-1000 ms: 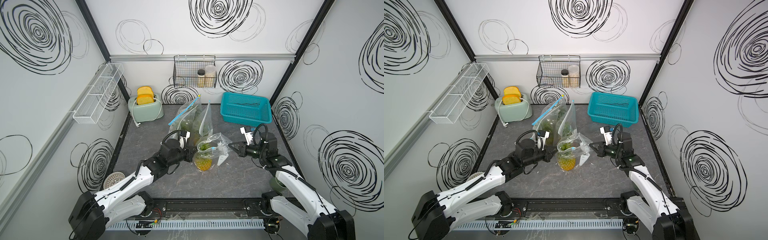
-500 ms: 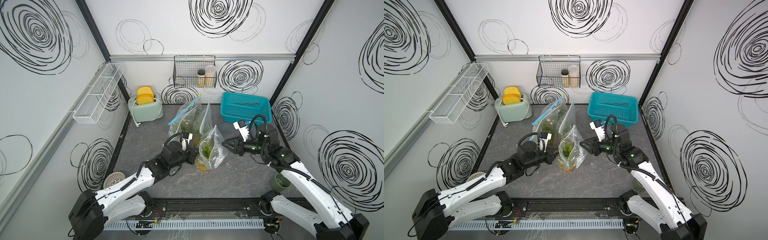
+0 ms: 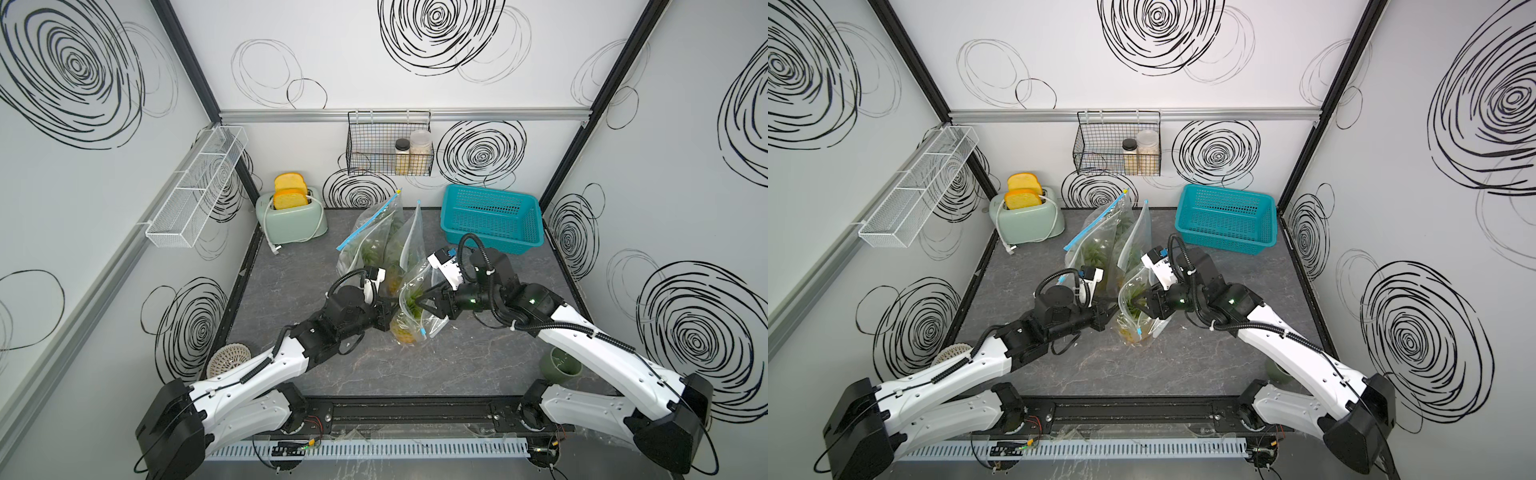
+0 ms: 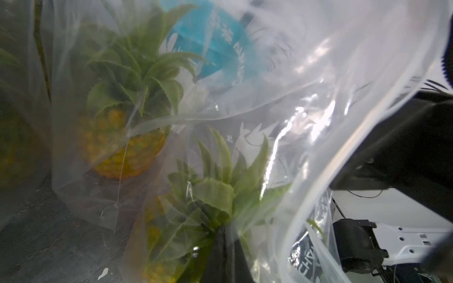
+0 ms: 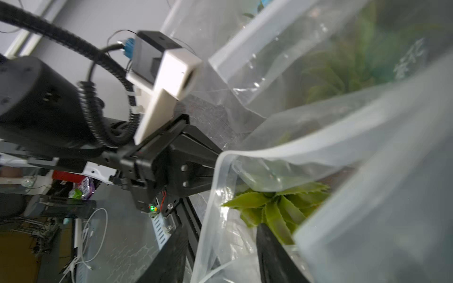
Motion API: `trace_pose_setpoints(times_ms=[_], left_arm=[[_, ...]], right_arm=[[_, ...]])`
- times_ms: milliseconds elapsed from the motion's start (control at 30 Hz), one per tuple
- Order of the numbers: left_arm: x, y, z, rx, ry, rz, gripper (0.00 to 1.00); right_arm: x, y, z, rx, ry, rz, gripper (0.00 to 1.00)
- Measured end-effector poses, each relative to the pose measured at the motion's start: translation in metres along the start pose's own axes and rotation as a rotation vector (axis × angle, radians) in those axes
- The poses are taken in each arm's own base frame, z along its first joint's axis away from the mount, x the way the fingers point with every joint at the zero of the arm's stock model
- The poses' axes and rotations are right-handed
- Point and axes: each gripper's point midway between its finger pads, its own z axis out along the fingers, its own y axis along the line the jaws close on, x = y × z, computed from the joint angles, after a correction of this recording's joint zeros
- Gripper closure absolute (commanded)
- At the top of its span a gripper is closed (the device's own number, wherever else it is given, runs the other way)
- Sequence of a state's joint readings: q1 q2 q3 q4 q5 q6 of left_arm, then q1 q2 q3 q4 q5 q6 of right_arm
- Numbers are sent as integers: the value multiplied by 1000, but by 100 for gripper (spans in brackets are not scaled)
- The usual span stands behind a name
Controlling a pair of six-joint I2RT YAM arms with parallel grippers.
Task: Open the zip-top bag and take out the pineapple
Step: Open the zipper of the food storage bag at the center of the board, then pick up the pineapple from the zipper food storage bag.
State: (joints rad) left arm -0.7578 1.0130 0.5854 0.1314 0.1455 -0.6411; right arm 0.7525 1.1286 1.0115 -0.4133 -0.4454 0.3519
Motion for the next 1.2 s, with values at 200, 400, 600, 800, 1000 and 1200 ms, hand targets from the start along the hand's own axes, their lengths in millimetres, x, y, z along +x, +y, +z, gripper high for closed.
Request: trace_pose_setpoints(times_ms=[200, 400, 600, 800, 1000, 1200], left_arm=[[1, 1, -3, -1, -7, 1, 100], [2, 0, -3, 8, -5, 1, 100], [3, -3, 0, 23, 0, 4, 100], [5, -9, 4, 46, 3, 12, 100], [5, -8, 6, 33, -5, 14, 91], [5, 1, 5, -10, -11, 18, 78]], right_arm=[[16, -27, 17, 87, 46, 24, 38], [20, -39, 30, 113, 46, 24, 36], [18, -40, 39, 104, 44, 18, 35], [21, -35, 46, 89, 55, 7, 34], [21, -39, 56, 86, 63, 11, 35], [20, -39, 60, 68, 65, 8, 36]])
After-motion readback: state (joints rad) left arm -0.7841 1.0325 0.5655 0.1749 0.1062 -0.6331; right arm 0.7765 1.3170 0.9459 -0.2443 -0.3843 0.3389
